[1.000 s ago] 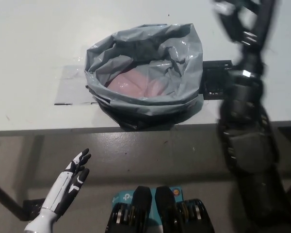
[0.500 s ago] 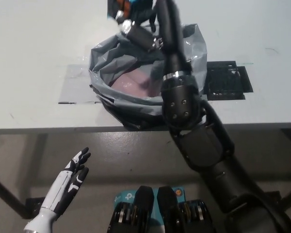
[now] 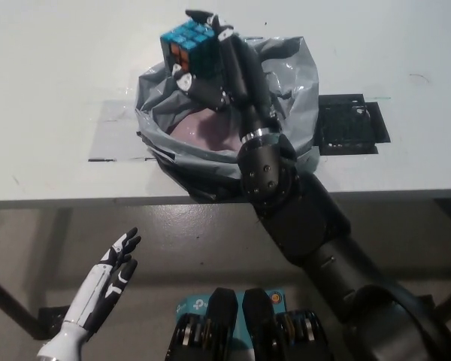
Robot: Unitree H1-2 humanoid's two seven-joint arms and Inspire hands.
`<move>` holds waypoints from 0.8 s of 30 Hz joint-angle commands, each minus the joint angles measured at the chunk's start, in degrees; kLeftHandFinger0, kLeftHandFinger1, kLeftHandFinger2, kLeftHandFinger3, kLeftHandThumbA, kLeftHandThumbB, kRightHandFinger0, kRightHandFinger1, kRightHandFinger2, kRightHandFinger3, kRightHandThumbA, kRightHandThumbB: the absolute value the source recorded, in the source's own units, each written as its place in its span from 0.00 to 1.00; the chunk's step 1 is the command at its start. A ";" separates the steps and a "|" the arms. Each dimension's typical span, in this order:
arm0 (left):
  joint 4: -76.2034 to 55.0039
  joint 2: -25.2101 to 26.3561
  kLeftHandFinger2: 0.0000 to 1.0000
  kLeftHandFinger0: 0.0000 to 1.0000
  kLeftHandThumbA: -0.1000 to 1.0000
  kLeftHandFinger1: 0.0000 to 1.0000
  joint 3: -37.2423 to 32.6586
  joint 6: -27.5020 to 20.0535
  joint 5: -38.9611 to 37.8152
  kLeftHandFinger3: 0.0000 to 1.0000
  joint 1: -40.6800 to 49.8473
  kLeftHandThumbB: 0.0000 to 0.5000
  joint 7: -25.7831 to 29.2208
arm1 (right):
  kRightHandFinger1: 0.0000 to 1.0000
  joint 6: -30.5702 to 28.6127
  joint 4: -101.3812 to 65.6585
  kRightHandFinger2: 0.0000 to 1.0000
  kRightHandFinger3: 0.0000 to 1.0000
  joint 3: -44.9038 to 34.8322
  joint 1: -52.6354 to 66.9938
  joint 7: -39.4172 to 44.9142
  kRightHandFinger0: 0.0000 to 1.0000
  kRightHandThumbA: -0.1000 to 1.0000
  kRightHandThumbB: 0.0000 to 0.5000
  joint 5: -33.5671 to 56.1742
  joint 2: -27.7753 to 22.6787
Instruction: Use the right hand to pick up a rubix's cube and place it into a plastic bag and lift the bag
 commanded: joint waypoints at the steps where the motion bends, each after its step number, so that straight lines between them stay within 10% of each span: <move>1: -1.45 0.61 1.00 1.00 1.00 1.00 0.72 -0.76 -0.78 1.00 -0.91 0.28 -0.58 | 0.99 1.14 -0.63 1.00 1.00 1.27 -4.42 2.22 0.74 0.49 0.62 -2.10 -0.81; 3: -1.09 0.57 1.00 1.00 1.00 1.00 0.62 -1.60 -0.56 1.00 -1.00 0.26 -0.40 | 1.00 1.85 -0.45 1.00 1.00 2.09 -4.60 5.68 1.00 0.64 0.73 -1.81 -1.57; 12: -0.79 0.50 1.00 1.00 1.00 1.00 0.64 -1.46 -0.76 1.00 -1.30 0.29 -0.40 | 1.00 3.83 -5.25 1.00 1.00 4.04 -3.29 10.51 1.00 0.95 1.00 -2.38 -3.29; 24: -0.69 0.53 1.00 1.00 1.00 1.00 0.69 -1.62 -0.83 1.00 -1.50 0.28 -0.24 | 1.00 6.93 -29.91 1.00 1.00 -3.40 -3.95 10.54 1.00 1.00 0.89 -0.95 -6.70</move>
